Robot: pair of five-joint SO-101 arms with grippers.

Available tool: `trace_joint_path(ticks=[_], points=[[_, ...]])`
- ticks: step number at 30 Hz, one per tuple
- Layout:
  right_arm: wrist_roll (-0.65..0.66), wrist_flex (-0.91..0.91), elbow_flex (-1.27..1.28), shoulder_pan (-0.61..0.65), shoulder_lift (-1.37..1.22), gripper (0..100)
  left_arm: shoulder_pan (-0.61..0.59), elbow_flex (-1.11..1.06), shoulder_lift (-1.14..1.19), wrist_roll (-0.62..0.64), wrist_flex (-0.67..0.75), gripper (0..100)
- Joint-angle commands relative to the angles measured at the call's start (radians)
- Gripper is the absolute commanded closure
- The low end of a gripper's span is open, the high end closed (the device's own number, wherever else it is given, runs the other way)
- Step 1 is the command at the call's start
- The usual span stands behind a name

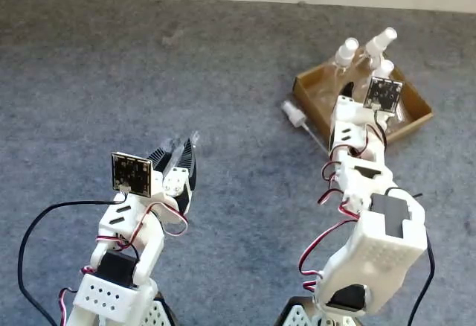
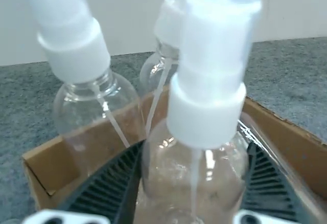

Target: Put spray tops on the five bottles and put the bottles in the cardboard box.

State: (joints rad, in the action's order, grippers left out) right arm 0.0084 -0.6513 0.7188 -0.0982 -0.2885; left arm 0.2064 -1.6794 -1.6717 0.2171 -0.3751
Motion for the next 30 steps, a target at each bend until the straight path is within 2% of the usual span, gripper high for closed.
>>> trace_joint_path(ticks=[1, 7, 17, 24, 30], points=[[0.012, -0.025, -0.008, 0.002, 0.024, 74.5, -0.010, -0.022, -0.004, -0.012, 0.029, 96], [0.011, -0.019, 0.015, 0.002, 0.085, 70.1, -0.010, -0.022, -0.004, -0.012, 0.029, 96], [0.012, -0.016, 0.150, 0.008, 0.300, 70.0, -0.010, -0.022, -0.004, -0.012, 0.029, 96], [0.006, 0.262, 0.151, 0.008, 0.398, 70.0, -0.010, -0.022, -0.004, -0.012, 0.029, 96], [0.006, 0.380, 0.150, 0.010, 0.545, 70.0, -0.010, -0.022, -0.004, -0.012, 0.029, 96]])
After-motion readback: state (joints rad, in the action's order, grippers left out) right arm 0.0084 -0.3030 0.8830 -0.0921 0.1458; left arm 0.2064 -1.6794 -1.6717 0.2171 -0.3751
